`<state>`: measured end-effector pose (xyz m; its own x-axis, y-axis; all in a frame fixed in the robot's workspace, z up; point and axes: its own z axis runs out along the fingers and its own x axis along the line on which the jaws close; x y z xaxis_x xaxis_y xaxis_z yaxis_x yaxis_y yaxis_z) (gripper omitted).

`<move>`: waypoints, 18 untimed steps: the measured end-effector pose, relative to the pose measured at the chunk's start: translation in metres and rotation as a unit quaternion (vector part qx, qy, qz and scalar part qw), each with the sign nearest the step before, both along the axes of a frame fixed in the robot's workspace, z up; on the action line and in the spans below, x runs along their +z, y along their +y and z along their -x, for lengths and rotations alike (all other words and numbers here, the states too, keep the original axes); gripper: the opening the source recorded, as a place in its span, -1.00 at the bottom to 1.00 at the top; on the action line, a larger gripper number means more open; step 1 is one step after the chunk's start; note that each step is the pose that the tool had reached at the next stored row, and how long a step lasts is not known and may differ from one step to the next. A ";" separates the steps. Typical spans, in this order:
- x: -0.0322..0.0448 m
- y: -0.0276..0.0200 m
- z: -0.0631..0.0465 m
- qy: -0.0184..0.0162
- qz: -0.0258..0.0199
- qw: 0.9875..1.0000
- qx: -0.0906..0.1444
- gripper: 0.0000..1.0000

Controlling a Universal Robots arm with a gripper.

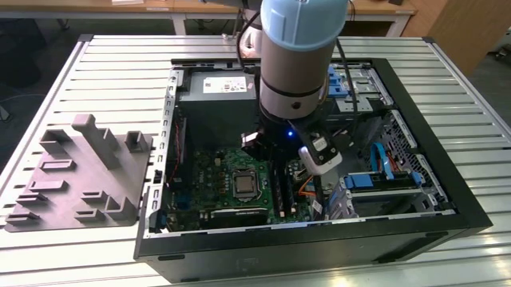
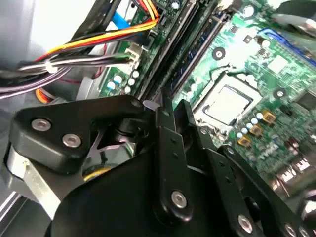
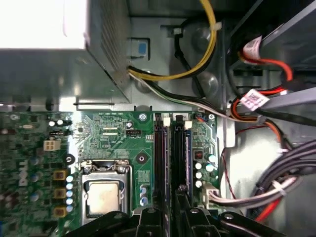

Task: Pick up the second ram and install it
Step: 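Insert the second ram into the second slot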

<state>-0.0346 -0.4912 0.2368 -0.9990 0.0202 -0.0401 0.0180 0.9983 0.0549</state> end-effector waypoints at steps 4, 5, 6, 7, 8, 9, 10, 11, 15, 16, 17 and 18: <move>0.0085 0.0000 0.000 0.000 0.000 1.000 0.000 -0.50; 0.0084 0.0000 -0.001 0.000 0.000 1.000 0.000 -0.50; 0.0084 0.0000 -0.002 0.000 0.000 1.000 0.000 -0.50; 0.0084 0.0000 -0.003 0.000 0.000 1.000 0.000 -0.50; 0.0085 0.0000 -0.004 0.000 0.000 1.000 0.000 -0.50; 0.0085 0.0000 -0.004 0.000 0.000 1.000 0.000 -0.50; 0.0086 -0.0004 -0.004 0.000 0.000 1.000 0.000 -0.50; 0.0086 -0.0010 -0.004 0.000 0.000 1.000 0.000 -0.50; 0.0085 -0.0012 -0.004 0.000 0.000 1.000 0.000 -0.50; 0.0086 -0.0012 -0.004 0.000 0.000 1.000 0.000 -0.50; 0.0085 -0.0013 -0.004 0.000 0.000 1.000 0.000 -0.50; 0.0085 -0.0013 -0.004 0.000 0.000 1.000 0.000 -0.50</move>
<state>-0.0308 -0.4925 0.2453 -0.9990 0.0202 -0.0400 0.0180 0.9983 0.0550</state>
